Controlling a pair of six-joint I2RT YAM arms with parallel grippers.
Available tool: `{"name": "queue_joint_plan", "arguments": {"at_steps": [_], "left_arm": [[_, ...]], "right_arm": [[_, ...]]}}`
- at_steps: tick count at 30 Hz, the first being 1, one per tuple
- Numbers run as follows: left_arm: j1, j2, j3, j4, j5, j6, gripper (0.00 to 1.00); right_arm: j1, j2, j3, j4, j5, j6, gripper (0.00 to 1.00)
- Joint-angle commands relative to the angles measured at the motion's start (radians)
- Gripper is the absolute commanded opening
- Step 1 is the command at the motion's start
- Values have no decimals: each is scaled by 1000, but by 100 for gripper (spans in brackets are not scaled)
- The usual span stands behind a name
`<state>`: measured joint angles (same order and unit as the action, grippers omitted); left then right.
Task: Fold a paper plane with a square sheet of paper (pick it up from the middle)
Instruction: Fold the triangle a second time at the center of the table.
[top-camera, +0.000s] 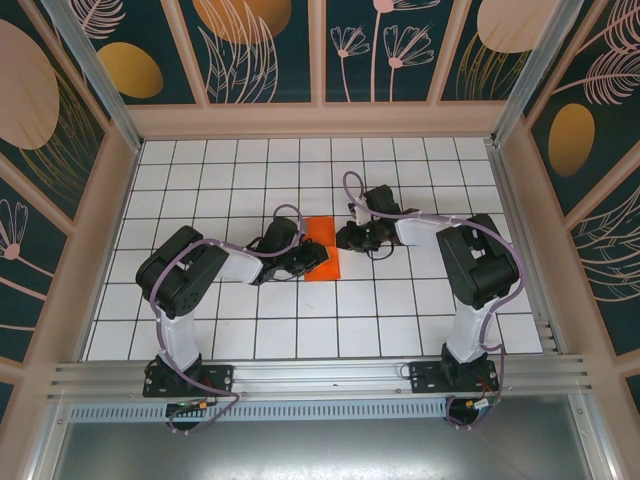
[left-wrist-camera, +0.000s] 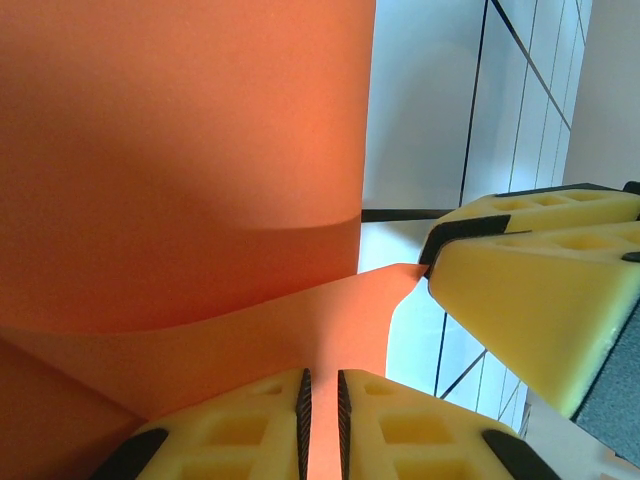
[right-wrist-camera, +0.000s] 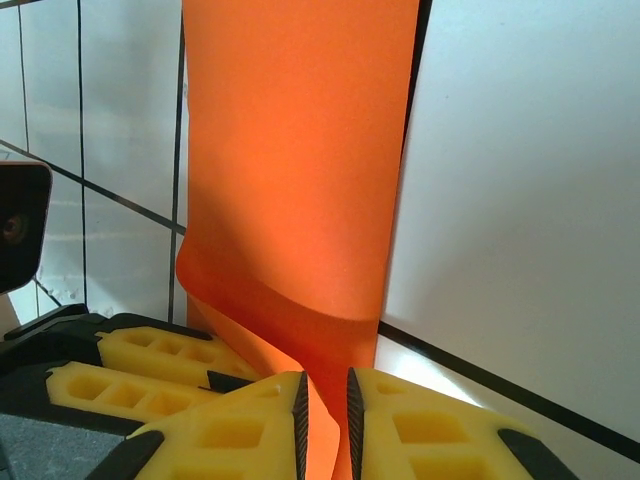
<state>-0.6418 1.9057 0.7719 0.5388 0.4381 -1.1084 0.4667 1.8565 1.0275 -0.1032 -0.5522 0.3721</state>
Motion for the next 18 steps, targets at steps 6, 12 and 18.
{"name": "queue_joint_plan", "arguments": {"at_steps": [6,12,18], "left_arm": [[-7,3,-8,-78,-30,-4,19],[-6,-46,-4,-89,-35,4,21],[-3,-170,-12,-188,-148,34,27]], "right_arm": [[6,50,42,-3,-75,-37,20],[6,59,45,11,-103,-42,8],[6,20,20,43,-144,-43,1]]}}
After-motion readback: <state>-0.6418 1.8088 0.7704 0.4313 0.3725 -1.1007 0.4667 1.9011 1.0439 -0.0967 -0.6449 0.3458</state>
